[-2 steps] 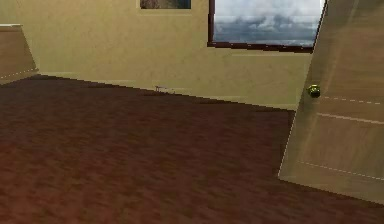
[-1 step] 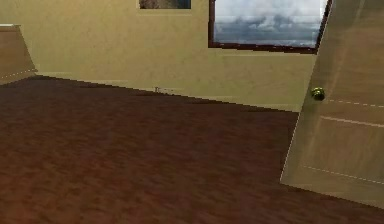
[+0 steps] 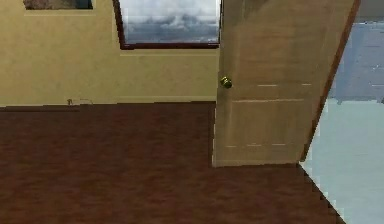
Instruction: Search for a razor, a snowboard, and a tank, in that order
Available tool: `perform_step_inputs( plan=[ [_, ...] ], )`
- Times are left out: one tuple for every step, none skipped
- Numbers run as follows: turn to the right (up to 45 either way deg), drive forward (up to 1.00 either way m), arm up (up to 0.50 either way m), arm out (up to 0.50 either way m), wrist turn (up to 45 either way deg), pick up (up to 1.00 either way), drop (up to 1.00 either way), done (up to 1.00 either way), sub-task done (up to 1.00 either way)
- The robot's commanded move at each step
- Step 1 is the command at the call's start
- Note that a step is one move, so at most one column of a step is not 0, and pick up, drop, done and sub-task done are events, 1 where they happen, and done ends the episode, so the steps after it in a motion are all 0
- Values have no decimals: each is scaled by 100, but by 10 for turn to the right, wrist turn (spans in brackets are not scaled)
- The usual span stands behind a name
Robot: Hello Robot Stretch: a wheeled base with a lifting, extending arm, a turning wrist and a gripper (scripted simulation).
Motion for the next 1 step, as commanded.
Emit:
perform_step_inputs(
  plan=[
    [30,0,0,0,0,0,0,0,0]
  ],
)
